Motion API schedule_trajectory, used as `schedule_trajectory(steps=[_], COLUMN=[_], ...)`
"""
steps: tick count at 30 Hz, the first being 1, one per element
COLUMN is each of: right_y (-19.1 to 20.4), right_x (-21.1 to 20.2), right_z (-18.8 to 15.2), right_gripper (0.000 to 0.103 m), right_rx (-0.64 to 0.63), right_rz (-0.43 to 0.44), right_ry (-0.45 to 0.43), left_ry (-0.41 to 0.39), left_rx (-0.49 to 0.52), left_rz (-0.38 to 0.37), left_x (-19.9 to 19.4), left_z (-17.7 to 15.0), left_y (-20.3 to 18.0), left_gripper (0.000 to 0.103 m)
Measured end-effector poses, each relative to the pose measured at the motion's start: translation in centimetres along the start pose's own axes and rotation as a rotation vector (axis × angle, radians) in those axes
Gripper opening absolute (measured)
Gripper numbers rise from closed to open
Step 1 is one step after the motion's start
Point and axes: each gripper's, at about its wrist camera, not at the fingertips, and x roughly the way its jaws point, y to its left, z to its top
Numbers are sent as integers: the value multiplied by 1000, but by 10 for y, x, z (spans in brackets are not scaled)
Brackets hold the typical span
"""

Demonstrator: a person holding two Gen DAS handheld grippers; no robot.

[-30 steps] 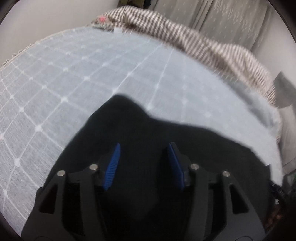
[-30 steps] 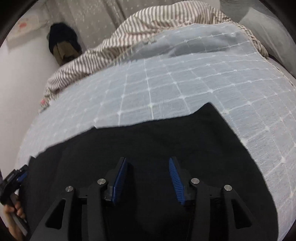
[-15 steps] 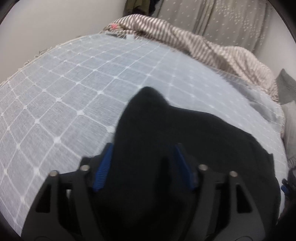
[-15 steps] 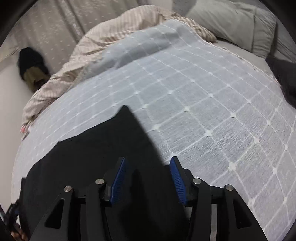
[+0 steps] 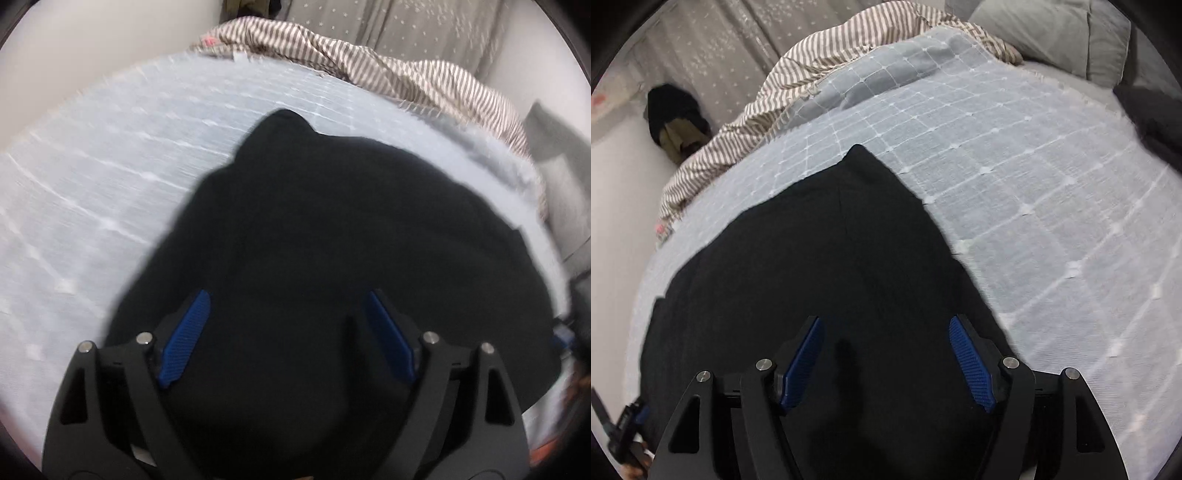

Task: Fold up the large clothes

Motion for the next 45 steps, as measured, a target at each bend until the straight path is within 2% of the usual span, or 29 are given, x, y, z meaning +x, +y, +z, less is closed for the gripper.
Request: schedule_trajectory(steps=[2,6,9,11,15,20,23,26,28,30,34,37,38,40,41,42,45], right_y=[-2,3,17,29,54,81,94,102,105,106,108,110,111,112,113,114,120], right_x=[-16,-34,-43,-47,-48,-43,-38,-31,-28,-23,-16,-15,-14,-13,-13,-14,-19], right_z=[-2,-5,-8,-10,-18,-32,-39,-43,-45,-45,-44,-46,-46,-47,-47,-47,-50], right_gripper=[74,77,78,78,79,79,79,79,79,79,79,79,79,79,79,79,79], right_rx=[0,11,-27,-66,-155,-260,-316,-347,-349,-342,-330,-330,-332,-332,-327,-319,-302], right_rz=[-2,26,49,62,75,70,66,61,68,69,71,72,72,69,70,75,101], right_ry=[-42,-52,-61,-62,-56,-27,-15,-2,9,15,29,37,40,41,39,37,22], left_ry=[-20,-17,20,43,85,167,201,222,213,197,141,94,77,46,35,28,-21], left_rx=[24,-24,-55,-81,-197,-380,-447,-470,-479,-482,-472,-537,-568,-620,-634,-642,-697], left_rz=[21,22,60,55,-1,-134,-226,-371,-415,-435,-421,-424,-428,-432,-424,-427,-444], left_x=[-12,-31,-44,-49,-56,-45,-35,-21,-15,-9,7,16,19,25,28,31,27], left_z=[-5,-11,-19,-24,-36,-56,-65,-68,-68,-67,-63,-58,-55,-48,-45,-44,-37], left_y=[4,21,29,35,60,92,95,83,75,66,51,55,57,62,64,68,70], left_gripper=[86,87,87,87,87,87,87,87,87,87,86,83,81,67,47,39,26])
